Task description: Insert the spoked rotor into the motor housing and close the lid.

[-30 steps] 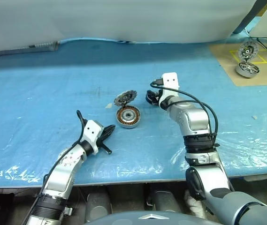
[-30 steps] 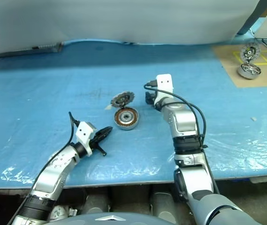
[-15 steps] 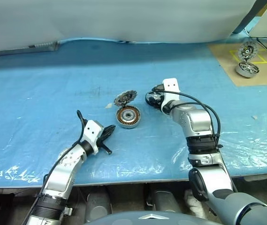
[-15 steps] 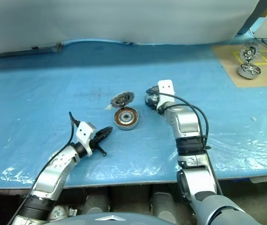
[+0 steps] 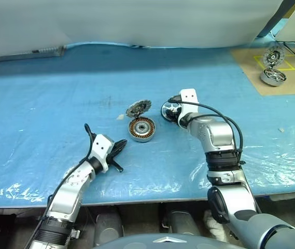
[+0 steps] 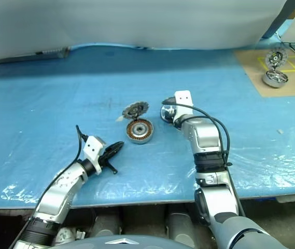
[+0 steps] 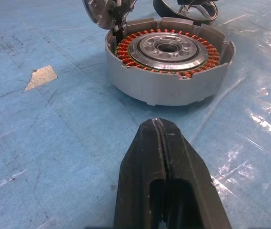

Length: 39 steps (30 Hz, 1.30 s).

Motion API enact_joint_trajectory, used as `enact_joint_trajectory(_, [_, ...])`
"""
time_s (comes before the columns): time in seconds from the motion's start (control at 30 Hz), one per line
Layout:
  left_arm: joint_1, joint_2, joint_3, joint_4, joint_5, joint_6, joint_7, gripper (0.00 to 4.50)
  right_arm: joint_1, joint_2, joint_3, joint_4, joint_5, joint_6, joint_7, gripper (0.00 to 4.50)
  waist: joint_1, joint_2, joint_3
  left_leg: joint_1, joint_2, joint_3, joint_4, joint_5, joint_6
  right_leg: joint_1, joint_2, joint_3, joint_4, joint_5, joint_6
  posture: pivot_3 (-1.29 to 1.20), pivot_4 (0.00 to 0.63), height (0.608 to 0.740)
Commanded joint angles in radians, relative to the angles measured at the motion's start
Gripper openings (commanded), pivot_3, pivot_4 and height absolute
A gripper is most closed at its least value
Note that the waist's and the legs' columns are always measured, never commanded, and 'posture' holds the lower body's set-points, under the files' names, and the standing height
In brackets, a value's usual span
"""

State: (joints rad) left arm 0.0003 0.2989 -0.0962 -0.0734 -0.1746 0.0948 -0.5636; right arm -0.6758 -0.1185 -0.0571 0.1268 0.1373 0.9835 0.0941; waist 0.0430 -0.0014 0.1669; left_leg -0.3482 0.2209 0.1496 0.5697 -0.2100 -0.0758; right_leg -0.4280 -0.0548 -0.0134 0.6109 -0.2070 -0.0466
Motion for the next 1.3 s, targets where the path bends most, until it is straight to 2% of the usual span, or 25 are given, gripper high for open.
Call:
enact_joint_trajectory(0.03, [0.0,0.002,-0.001,-0.039,0.001,-0.006,0.002,0.0,0.021,-0.003,0.007,0.01,-0.009,-0.002,-0.004,1.48,-0.001,0.0,0.0,0.0,0.0,0.0,0.0,0.0,0.0,0.0,0.0,0.0,0.0,0.0,0.0,0.0,0.15,0.74])
enact_joint_trajectory(0.07, [0.001,0.001,-0.002,-0.039,0.001,-0.006,0.002,0.0,0.024,-0.002,0.009,0.02,-0.012,-0.009,-0.006,1.28,-0.001,0.0,0.0,0.0,0.0,0.0,0.0,0.0,0.0,0.002,0.0,0.0,0.0,0.0,0.0,0.0,0.15,0.74])
enact_joint_trajectory(0.2, [0.002,-0.001,-0.005,-0.04,0.001,-0.006,0.005,0.0,0.032,-0.008,0.024,0.042,-0.024,-0.024,-0.007,1.28,-0.001,0.0,0.0,0.004,0.0,0.0,0.0,0.0,0.0,0.005,0.0,0.0,0.0,0.0,0.0,0.0,0.15,0.74])
enact_joint_trajectory(0.4, [0.006,-0.001,-0.008,-0.044,0.0,-0.004,0.007,0.0,0.044,-0.043,0.036,-0.03,-0.005,0.02,0.032,1.28,0.0,0.0,0.0,0.004,0.0,0.0,0.0,0.0,0.0,0.006,0.0,0.0,0.0,0.0,0.0,0.0,0.15,0.74])
enact_joint_trajectory(0.5, [0.005,0.001,-0.005,-0.044,-0.003,-0.003,0.004,0.0,0.047,-0.107,0.047,-0.142,0.053,0.061,0.141,1.27,0.005,0.0,0.0,0.004,0.0,0.0,0.0,0.0,0.0,0.005,0.0,0.0,-0.001,0.0,0.0,0.0,0.15,0.74])
enact_joint_trajectory(0.63, [-0.006,0.007,-0.003,-0.037,-0.007,-0.002,-0.005,0.0,0.074,-0.3,0.143,-0.336,0.138,0.086,0.382,1.27,0.01,0.0,0.0,0.002,0.0,0.0,-0.001,0.0,0.0,0.003,0.0,0.0,-0.003,0.0,0.001,0.0,0.15,0.74])
enact_joint_trajectory(0.8, [-0.016,0.011,-0.005,-0.032,-0.007,-0.004,-0.016,0.0,0.094,-0.443,0.246,-0.465,0.193,0.089,0.545,1.27,0.001,0.0,0.0,0.001,0.0,0.0,-0.004,0.0,0.0,0.003,0.001,0.0,-0.003,0.0,0.0,0.0,0.15,0.74])
enact_joint_trajectory(1.03, [-0.021,0.015,-0.005,-0.028,0.001,-0.011,-0.021,0.0,0.041,-0.387,0.325,-0.505,0.224,0.091,0.57,1.27,0.001,0.0,0.0,0.001,0.0,0.0,-0.001,0.0,0.0,0.003,0.0,0.0,-0.003,0.0,0.0,0.0,0.15,0.74])
enact_joint_trajectory(1.3, [-0.016,0.014,-0.002,-0.029,0.012,-0.025,-0.006,0.0,-0.021,-0.324,0.378,-0.45,0.199,0.07,0.546,1.27,0.002,0.0,0.0,0.0,0.0,0.0,-0.002,0.0,0.0,0.003,0.0,0.0,-0.003,0.0,0.0,0.0,0.15,0.74])
